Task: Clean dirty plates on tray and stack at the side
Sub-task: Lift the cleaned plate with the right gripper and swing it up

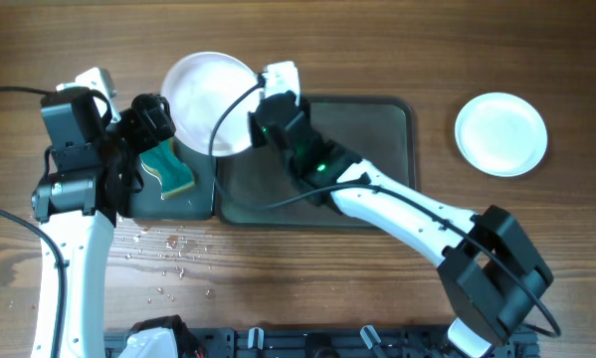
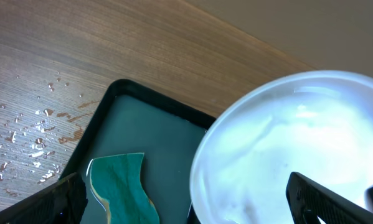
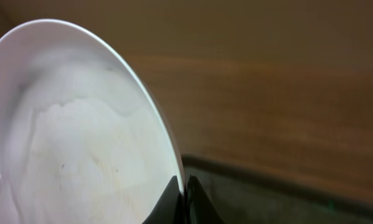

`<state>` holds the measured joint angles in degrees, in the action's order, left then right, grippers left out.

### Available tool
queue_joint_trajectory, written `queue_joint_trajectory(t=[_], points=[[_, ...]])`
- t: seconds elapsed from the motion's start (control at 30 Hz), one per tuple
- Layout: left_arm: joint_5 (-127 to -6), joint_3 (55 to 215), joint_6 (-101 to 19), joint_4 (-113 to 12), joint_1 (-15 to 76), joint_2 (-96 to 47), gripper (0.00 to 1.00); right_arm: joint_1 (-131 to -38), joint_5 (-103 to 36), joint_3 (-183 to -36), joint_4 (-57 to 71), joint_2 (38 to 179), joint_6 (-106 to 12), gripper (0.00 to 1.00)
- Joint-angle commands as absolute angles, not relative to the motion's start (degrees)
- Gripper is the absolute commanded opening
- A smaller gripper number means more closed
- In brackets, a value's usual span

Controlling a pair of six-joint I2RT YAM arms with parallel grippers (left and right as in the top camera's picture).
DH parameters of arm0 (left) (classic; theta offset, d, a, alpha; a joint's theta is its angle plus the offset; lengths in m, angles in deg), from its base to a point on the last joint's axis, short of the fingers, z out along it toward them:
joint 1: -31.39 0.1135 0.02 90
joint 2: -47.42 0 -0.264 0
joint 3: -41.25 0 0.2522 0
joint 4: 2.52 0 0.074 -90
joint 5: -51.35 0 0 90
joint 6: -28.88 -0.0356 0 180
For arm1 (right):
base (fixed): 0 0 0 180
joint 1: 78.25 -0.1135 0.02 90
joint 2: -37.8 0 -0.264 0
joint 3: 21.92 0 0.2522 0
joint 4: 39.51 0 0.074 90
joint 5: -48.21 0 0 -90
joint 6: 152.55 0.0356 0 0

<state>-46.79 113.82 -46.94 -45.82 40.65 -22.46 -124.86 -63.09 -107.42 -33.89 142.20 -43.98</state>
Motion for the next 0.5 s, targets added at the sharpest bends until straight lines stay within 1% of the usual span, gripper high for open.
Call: queue_joint_trajectory(t=[0.0,0.1,0.2,0.47], points=[[-46.5,114.5,-47.2,-45.7,40.6,-22.6,1.00,-126.0,-67.5,-108.6,-41.3,142.5,-56.5,0.04],[-46.5,114.5,-47.2,-45.7,40.6,-22.6,1.00,-126.1,-67.5,-108.6,-49.3,142.5,-63.2,0.04],[-46.5,114.5,-47.2,-45.7,40.6,-22.6,1.00,-126.1,-67.4,-108.6,-53.0,142.5,-66.8,0.05],[-46.5,114.5,-47.2,-45.7,40.6,-22.6,1.00,-126.1,-66.4,-108.6,-55.6,147.3,-67.0,0.04]])
